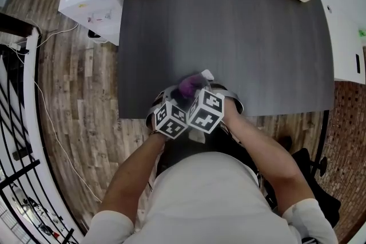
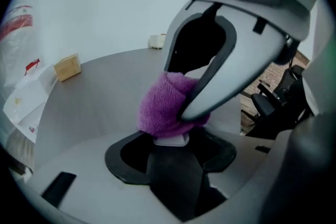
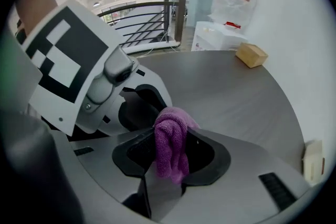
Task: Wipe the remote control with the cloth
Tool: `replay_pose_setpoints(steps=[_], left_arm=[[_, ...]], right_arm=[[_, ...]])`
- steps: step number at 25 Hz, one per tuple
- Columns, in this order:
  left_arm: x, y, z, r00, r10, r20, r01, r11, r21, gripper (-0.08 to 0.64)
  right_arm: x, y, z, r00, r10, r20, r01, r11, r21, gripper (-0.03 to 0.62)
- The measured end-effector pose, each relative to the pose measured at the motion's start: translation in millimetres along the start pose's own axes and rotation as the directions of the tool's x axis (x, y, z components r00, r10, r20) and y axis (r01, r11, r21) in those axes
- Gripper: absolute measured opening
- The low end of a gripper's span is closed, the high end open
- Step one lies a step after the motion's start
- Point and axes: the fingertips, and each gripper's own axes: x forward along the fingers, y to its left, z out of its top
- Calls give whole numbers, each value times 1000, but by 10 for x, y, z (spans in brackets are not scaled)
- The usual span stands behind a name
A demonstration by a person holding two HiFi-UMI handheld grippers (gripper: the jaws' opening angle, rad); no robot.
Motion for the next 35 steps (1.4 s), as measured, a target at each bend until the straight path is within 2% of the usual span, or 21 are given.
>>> replay_pose_setpoints(steps=[4,10,16,19,21,24,26,28,32,35], left_arm=[[-2,6,3,1000,16,23,-16,1000,-25,218],[-9,12,1,999,16,28,-15,999,-39,216],[-12,28,-1,1000,9,29,-8,999,-44,216],[-13,38,-16,1000,8,18,-7,999,-48,216],[-12,34,-19,1000,3,2,-3,998,-58,216],[-16,48,-14,1000,-1,-21,-1,995,-100,216],[-14,23,-12,999,-5,-35,0,991,-134,216],[-12,-40,-9,999,-20,-50,12,988,-156,216],[-4,-240,-3,994,-80,-69,68,985,-159,216],[47,-459,46,987,-142,-78,130,982,-136,216]], right_arm=[[38,-74,-55,1000,24,-20,-23,997,69,149],[-9,-405,-307,997,-33,-66,46,978,203,149],[-73,-797,-644,988,-112,-107,140,941,309,149],[-114,-1027,-844,964,-198,-179,245,922,301,149],[-188,-1102,-959,956,-226,-185,279,893,352,149],[-272,-901,-925,978,-181,-102,208,849,485,149],[-245,-651,-864,988,-145,-51,150,838,524,149],[-191,-513,-823,990,-140,-26,132,839,529,149],[-119,-570,-715,989,-144,10,117,841,528,149],[-81,-634,-591,988,-152,20,122,862,492,149]])
